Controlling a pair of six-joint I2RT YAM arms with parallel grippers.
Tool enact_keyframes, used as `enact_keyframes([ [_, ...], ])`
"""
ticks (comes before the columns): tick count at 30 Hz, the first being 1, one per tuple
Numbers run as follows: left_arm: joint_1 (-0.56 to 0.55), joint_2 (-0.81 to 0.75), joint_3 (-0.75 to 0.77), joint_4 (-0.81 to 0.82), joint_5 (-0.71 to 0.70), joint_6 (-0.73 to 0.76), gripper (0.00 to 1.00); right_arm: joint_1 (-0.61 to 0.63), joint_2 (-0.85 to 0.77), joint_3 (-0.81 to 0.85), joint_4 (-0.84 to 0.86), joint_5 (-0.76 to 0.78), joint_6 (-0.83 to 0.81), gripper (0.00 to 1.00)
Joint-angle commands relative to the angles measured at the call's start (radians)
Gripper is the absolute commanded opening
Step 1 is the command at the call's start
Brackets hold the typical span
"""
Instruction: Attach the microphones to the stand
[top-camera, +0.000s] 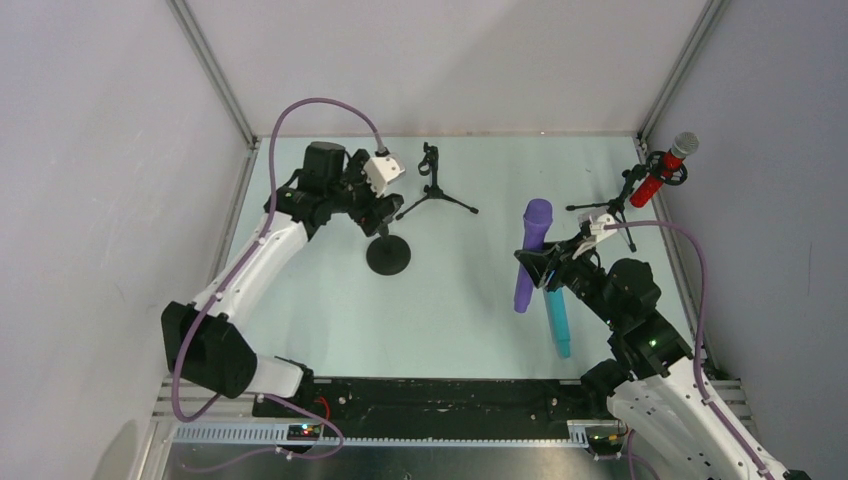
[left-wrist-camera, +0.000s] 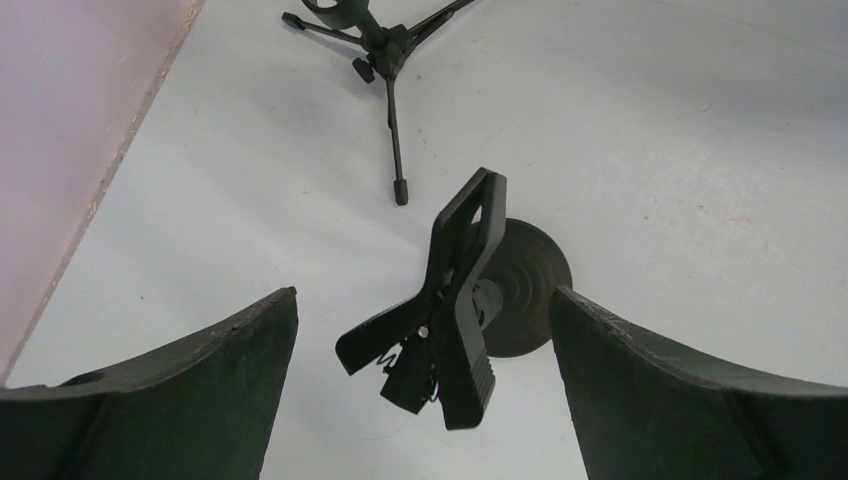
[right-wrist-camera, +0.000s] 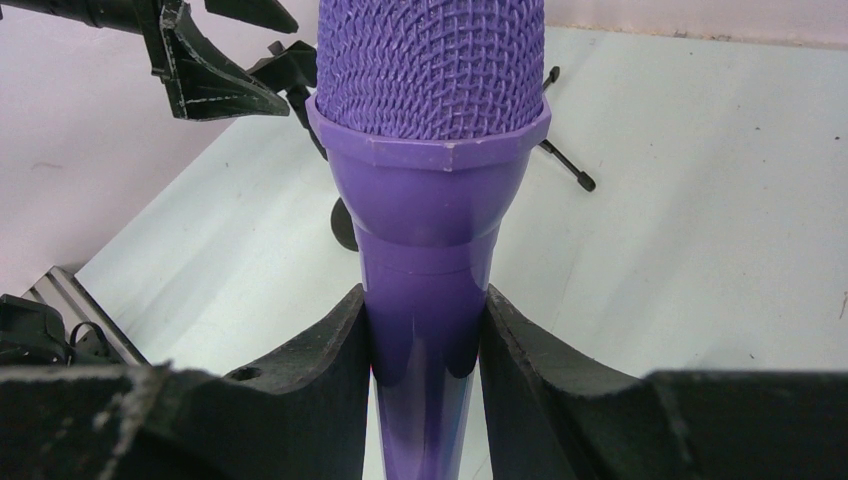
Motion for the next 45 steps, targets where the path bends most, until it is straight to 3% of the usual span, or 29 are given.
enact_keyframes([
  [1,-0.037,0.037,0.066,-0.011,-0.087,0.044,0.98,-0.013,-0.005,0.002,0.029,-0.021,0.007,0.00],
  [10,-0.094,0.113,0.107,-0.036,-0.194,0.068,0.98,-0.028,0.005,-0.005,0.018,-0.042,0.017,0.00],
  [12,-0.103,0.120,0.111,-0.046,-0.203,0.071,0.86,-0.031,0.005,-0.009,0.019,-0.045,0.017,0.00],
  [15,-0.114,0.128,0.116,-0.056,-0.225,0.079,0.82,-0.036,0.004,-0.010,0.020,-0.047,0.017,0.00],
  [19,-0.133,0.131,0.118,-0.058,-0.255,0.084,0.59,-0.042,0.007,-0.011,0.020,-0.055,0.021,0.00],
  [21,-0.142,0.132,0.121,-0.058,-0.266,0.087,0.37,-0.043,0.007,-0.011,0.018,-0.057,0.022,0.00],
  [27,-0.168,0.135,0.135,-0.064,-0.280,0.077,0.07,-0.048,0.005,-0.017,0.014,-0.066,0.030,0.00],
  [29,-0.178,0.133,0.141,-0.067,-0.281,0.071,0.01,-0.050,0.003,-0.018,0.013,-0.067,0.030,0.00],
  [45,-0.409,0.075,0.244,-0.082,-0.364,0.085,0.00,-0.083,-0.055,-0.016,0.009,-0.070,0.030,0.00],
])
